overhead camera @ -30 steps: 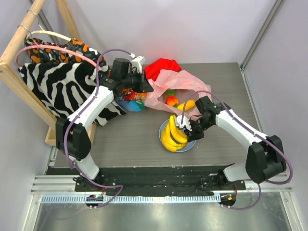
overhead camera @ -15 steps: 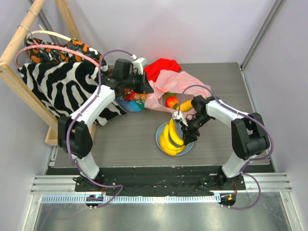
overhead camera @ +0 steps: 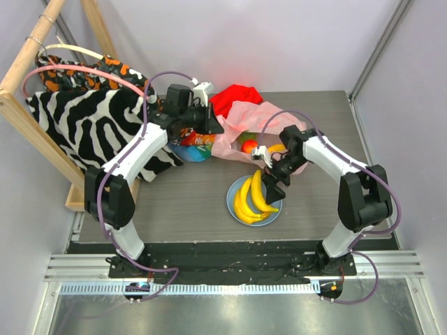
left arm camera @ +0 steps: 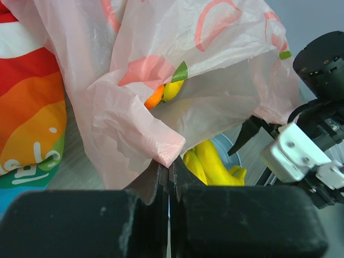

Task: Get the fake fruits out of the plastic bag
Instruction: Place the fake fruit on the plate, then pick up the fake fruit from the plate.

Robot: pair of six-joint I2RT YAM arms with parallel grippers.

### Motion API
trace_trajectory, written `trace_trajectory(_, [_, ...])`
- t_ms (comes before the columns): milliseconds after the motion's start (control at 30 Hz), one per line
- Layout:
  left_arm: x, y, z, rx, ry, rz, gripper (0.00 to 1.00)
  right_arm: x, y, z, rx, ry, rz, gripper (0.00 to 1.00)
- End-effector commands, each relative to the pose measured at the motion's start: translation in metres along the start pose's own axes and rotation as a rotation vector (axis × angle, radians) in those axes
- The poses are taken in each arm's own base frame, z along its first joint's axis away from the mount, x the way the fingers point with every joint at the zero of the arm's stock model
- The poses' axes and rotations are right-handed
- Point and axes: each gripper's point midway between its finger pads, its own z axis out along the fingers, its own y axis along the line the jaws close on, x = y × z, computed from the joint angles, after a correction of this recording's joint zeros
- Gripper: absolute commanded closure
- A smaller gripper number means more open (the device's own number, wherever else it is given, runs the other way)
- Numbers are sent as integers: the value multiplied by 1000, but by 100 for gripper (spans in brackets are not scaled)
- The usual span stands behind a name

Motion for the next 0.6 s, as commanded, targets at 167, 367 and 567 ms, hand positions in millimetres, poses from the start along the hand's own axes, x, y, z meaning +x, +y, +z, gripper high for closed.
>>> trace_trajectory(167, [-26, -13, -13, -7, -92, 0, 98, -16, -36, 0, 287, -36, 405, 1])
trace_trajectory(367, [-25, -15, -17, -7, -97, 2, 98, -19, -27, 19, 233, -18, 473, 1])
trace_trajectory(567, [-25, -15, -22, -19, -102, 18, 98, -39, -25, 36, 192, -15, 432, 33])
